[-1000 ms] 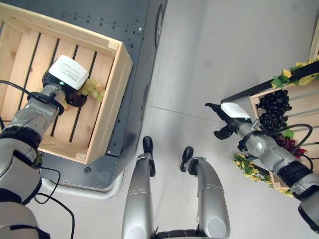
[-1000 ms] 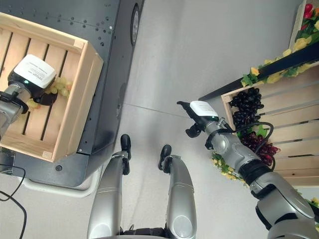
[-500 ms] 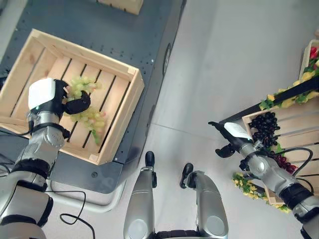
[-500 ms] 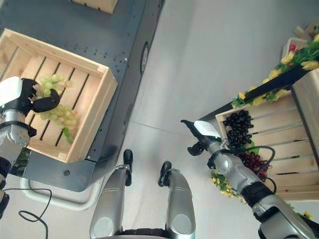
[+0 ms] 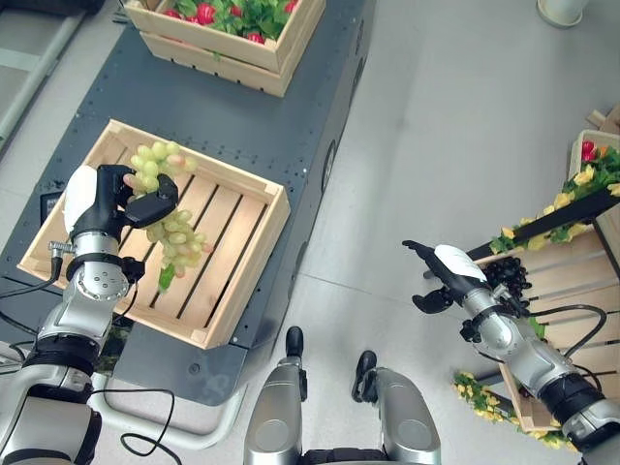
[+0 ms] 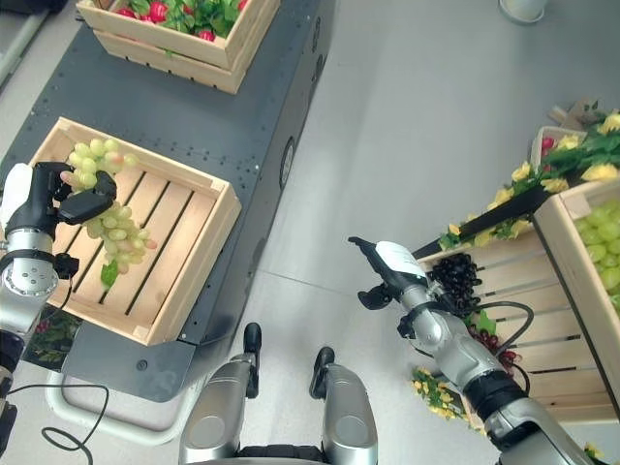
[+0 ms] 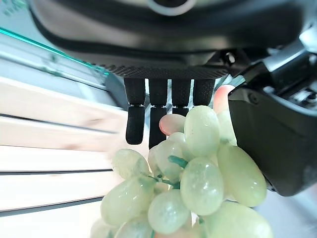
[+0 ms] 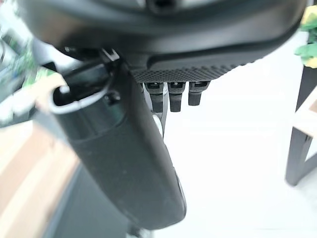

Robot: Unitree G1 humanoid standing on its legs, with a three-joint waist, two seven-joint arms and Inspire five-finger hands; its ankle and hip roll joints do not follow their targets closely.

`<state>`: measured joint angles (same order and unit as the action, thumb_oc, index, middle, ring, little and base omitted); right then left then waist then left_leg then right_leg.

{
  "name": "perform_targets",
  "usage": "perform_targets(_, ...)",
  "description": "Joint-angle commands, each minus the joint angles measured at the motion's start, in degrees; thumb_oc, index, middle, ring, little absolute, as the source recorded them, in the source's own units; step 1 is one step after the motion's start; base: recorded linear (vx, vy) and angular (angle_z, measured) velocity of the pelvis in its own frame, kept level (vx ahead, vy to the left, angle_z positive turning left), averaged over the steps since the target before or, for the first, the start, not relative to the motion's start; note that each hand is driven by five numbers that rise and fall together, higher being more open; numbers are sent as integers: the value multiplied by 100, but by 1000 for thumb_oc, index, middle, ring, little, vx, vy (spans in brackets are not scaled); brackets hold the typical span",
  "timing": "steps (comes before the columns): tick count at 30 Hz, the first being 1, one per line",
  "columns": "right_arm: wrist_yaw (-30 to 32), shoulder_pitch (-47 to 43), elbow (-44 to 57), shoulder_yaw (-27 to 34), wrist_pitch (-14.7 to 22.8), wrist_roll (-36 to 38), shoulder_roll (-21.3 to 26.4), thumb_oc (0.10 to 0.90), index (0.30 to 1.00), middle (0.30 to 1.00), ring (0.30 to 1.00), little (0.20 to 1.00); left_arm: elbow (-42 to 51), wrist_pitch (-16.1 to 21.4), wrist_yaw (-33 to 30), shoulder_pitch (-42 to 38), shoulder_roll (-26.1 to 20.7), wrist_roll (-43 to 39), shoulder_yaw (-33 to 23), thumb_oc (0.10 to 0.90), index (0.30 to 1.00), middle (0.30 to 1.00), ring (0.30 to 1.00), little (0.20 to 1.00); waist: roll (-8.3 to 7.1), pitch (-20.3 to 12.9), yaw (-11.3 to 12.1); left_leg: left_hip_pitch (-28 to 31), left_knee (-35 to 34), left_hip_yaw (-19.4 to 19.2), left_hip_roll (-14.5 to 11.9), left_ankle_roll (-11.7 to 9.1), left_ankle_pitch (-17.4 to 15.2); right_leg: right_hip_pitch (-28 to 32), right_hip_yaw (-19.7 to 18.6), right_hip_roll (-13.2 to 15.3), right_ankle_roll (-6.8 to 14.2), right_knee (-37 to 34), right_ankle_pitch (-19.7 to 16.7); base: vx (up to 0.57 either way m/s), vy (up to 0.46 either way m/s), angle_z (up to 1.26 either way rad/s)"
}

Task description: Pick up the fruits from the basket on one side to the basket on the other side

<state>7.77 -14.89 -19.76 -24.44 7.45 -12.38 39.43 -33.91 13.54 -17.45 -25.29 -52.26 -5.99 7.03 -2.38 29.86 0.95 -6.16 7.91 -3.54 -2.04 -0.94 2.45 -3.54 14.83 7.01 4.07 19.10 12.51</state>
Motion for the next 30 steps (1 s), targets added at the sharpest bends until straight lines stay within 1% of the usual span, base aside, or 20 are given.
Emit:
perform_targets(1,-11,37,432,115,928,433,58,800,900,900,900,900,283,880,-1,-82,119,-422,-430,400,300,300,300,300,317,-1355,-127,465,15,-41,362,4,-881,218,-202,-140,-57,-768,-399,73,-113,-7)
perform_targets(2,-153,47,535,116,1039,707,-20,800,900,900,900,900,396,1013,126,-67,147,-405,-444,400,300,300,300,300,339,-1487,-130,581,-136,-24,370,-5,-841,330,-223,-148,-37,-910,-462,55,-92,-6)
perform_targets(4,-314,31,623,143,1063,926,-54,800,900,900,900,900,508,1021,218,-72,148,-464,-440,400,300,300,300,300,364,-1597,-138,668,-237,-31,373,-7,-822,411,-237,-157,-30,-1002,-497,70,-94,-6)
perform_targets(5,-450,7,735,174,1205,1217,-105,800,900,900,900,900,588,1132,313,-110,111,-581,-434,400,300,300,300,300,410,-1746,-150,782,-360,-45,371,-7,-799,515,-258,-169,-28,-1106,-535,91,-118,-3)
perform_targets(7,-450,-16,822,211,1347,1483,-194,800,900,900,900,900,660,1247,374,-185,88,-793,-435,400,300,300,300,300,454,-1866,-164,883,-489,-51,366,0,-773,614,-271,-176,-14,-1230,-584,72,-109,0)
perform_targets(8,-467,-50,910,237,1313,1735,-305,800,900,900,900,900,777,1220,414,-272,112,-898,-453,400,300,300,300,300,486,-1952,-165,942,-616,-37,364,-5,-733,685,-263,-175,2,-1356,-628,37,-70,-1)
perform_targets(10,-449,-99,937,267,1237,1908,-481,800,900,900,900,900,922,1172,495,-386,137,-1034,-488,400,300,300,300,300,529,-2054,-169,1030,-767,-21,362,-16,-687,772,-266,-176,22,-1507,-689,31,-90,-3)
perform_targets(12,-281,-166,988,278,1267,1743,-581,800,900,900,900,900,1043,1203,578,-519,131,-1152,-509,400,300,300,300,300,569,-2146,-177,1107,-946,-7,356,-25,-629,841,-265,-179,47,-1675,-757,9,-98,-7)
perform_targets(14,-326,-261,1149,282,1109,1927,-597,800,900,900,900,900,1156,1126,603,-648,110,-1198,-501,400,300,300,300,300,592,-2214,-175,1146,-1065,7,357,-30,-582,884,-255,-186,65,-1792,-806,-7,-73,-7)
perform_targets(15,-462,-390,1227,263,956,2242,-621,800,900,900,900,900,1131,1151,644,-811,73,-1313,-440,400,300,300,300,300,608,-2257,-175,1165,-1129,6,359,-40,-555,911,-243,-191,74,-1869,-843,-17,-80,-4)
perform_targets(17,-751,-622,1276,242,711,3042,-730,800,900,900,900,900,1030,1218,729,-1118,44,-1462,-304,400,300,300,300,300,632,-2314,-175,1191,-1225,10,360,-51,-513,946,-230,-208,75,-1982,-893,-35,-105,-6)
perform_targets(18,-1085,-846,1223,264,490,3853,-960,800,900,900,900,900,959,1252,808,-1422,87,-1570,-144,400,300,300,300,300,641,-2354,-184,1205,-1274,1,348,-60,-499,973,-210,-221,70,-2061,-924,-36,-88,-8)
perform_targets(19,-1089,-850,1219,270,490,3858,-960,800,900,900,900,900,951,1255,810,-1436,84,-1573,-134,400,300,300,300,300,638,-2350,-181,1206,-1274,1,348,-61,-499,976,-209,-221,69,-2064,-926,-51,-121,-10)
perform_targets(20,-1264,-1078,1094,258,303,4322,-1183,800,900,900,900,900,794,1297,847,-1827,123,-1618,96,400,300,300,300,300,651,-2405,-202,1198,-1291,2,334,-69,-497,989,-200,-237,54,-2096,-931,-27,-68,-9)
perform_targets(21,-1273,-1102,1086,262,281,4340,-1195,800,900,900,900,900,765,1296,856,-1882,121,-1635,133,400,300,300,300,300,648,-2408,-200,1194,-1291,7,333,-70,-496,989,-200,-239,52,-2098,-930,-45,-126,-10)
perform_targets(22,-1343,-1251,1054,224,94,4578,-1266,800,900,900,900,900,640,1288,927,-2204,125,-1793,331,400,300,300,300,300,656,-2460,-213,1178,-1291,26,321,-72,-490,994,-196,-252,38,-2104,-922,-21,-80,-5)
perform_targets(27,-1234,-1713,1135,154,-106,5014,-1417,800,900,900,900,900,479,1215,1134,-2730,320,-2210,759,400,300,300,300,300,618,-2559,-237,1200,-1291,-3,265,-98,-481,1023,-199,-292,-3,-2126,-908,-9,-124,0)
perform_targets(28,-1221,-1821,1142,141,-161,5166,-1492,800,900,900,900,900,457,1219,1180,-2794,387,-2278,812,400,300,300,300,300,615,-2570,-240,1211,-1291,-6,257,-103,-482,1037,-206,-302,-16,-2145,-912,5,-102,-2)
perform_targets(29,-1295,-1963,1134,110,-338,5588,-1648,800,900,900,900,900,421,1216,1242,-2916,501,-2310,917,400,300,300,300,300,611,-2585,-249,1225,-1291,-9,250,-109,-481,1057,-227,-322,-39,-2168,-916,5,-106,-2)
perform_targets(30,-1247,-2059,1103,68,-380,5686,-1775,800,900,900,900,900,386,1187,1246,-3026,597,-2312,1005,400,300,300,300,300,609,-2595,-254,1230,-1291,-7,249,-110,-479,1070,-240,-330,-51,-2181,-918,7,-91,-2)
